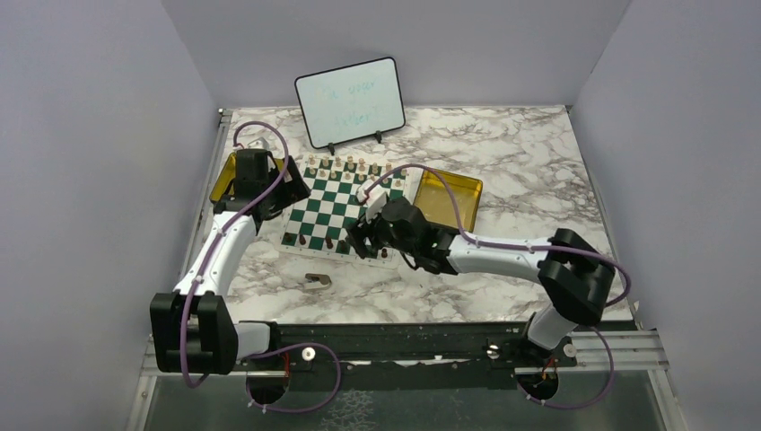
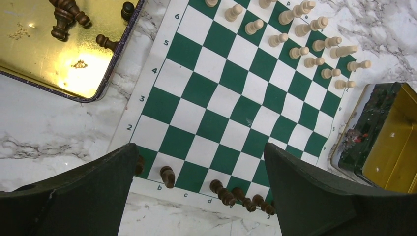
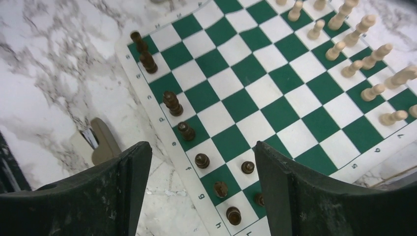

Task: Set up the chess pieces on the board
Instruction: Place the chess piece on the chessboard, then pick up the chess piece from the storage box.

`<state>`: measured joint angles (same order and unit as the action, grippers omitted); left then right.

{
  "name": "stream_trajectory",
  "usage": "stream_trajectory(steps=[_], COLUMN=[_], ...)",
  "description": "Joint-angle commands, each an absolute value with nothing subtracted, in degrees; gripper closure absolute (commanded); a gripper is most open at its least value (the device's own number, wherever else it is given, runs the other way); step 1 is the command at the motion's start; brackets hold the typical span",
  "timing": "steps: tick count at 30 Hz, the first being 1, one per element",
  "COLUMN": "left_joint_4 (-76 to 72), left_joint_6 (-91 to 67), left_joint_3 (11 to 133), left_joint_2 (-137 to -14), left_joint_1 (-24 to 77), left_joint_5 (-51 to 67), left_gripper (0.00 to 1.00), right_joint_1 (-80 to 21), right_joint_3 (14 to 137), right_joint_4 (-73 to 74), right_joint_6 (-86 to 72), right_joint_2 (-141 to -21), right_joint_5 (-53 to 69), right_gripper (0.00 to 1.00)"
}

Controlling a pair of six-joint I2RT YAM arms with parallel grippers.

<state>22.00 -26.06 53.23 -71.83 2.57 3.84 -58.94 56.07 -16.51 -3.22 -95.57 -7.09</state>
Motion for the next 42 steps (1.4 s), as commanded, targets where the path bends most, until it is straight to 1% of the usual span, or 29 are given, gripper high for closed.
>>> stream_trajectory(steps=[1, 3, 4, 9, 14, 16, 18, 19, 21, 31, 34, 42], left_joint_4=[23.05, 23.07, 22.96, 23.68, 21.55, 21.36, 21.07, 20.79, 18.70, 17.01, 16.37, 16.17], left_joint_6=[-23.66, -24.32, -24.91, -25.77, -22.77, -23.50, -26.18, -27.48, -29.17, -30.94, -31.07, -30.83], left_joint_3=[56.01, 57.33, 58.07, 63.31, 65.58, 66.49, 67.21, 67.20, 66.54, 70.59, 71.69, 76.86], left_joint_2=[-72.33, -72.55, -72.82, -75.72, -78.92, -80.96, -83.11, -83.95, -85.41, -98.18, -100.92, -107.59], left_joint_1=[2.20, 2.20, 2.20, 1.90, 0.69, -1.33, -2.82, -3.50, -4.42, -7.28, -8.20, -9.81], left_joint_5=[2.37, 0.54, -1.56, -10.17, -18.55, -19.15, -21.14, -22.87, -23.99, -23.04, -22.63, -19.63], left_gripper=[0.01, 0.01, 0.01, 0.06, 0.14, 0.20, 0.31, 0.34, 0.33, 0.59, 0.62, 0.62], right_joint_1=[-59.41, -59.41, -59.39, -59.41, -59.41, -59.38, -59.39, -59.33, -59.33, -59.32, -59.33, -59.31], right_joint_3=[54.81, 53.99, 53.53, 50.82, 50.02, 48.94, 48.55, 48.45, 48.44, 47.23, 46.91, 48.36], right_joint_4=[-14.43, -14.50, -14.42, -14.65, -8.93, -9.14, -9.03, -9.09, -9.11, -9.51, -10.04, -9.79], right_joint_6=[-6.85, -8.15, -8.50, -9.58, -11.26, -10.58, -9.73, -9.49, -9.24, -10.01, -9.33, -7.99], right_joint_2=[-88.76, -86.15, -85.05, -79.30, -75.02, -73.18, -71.73, -71.12, -70.08, -69.57, -70.52, -73.49], right_joint_5=[-10.02, -9.34, -8.65, -7.74, -11.43, -12.61, -13.08, -13.19, -13.26, -12.54, -11.00, -9.60], right_gripper=[0.17, 0.01, 0.00, 0.00, 0.00, 0.00, 0.00, 0.00, 0.00, 0.00, 0.00, 0.00])
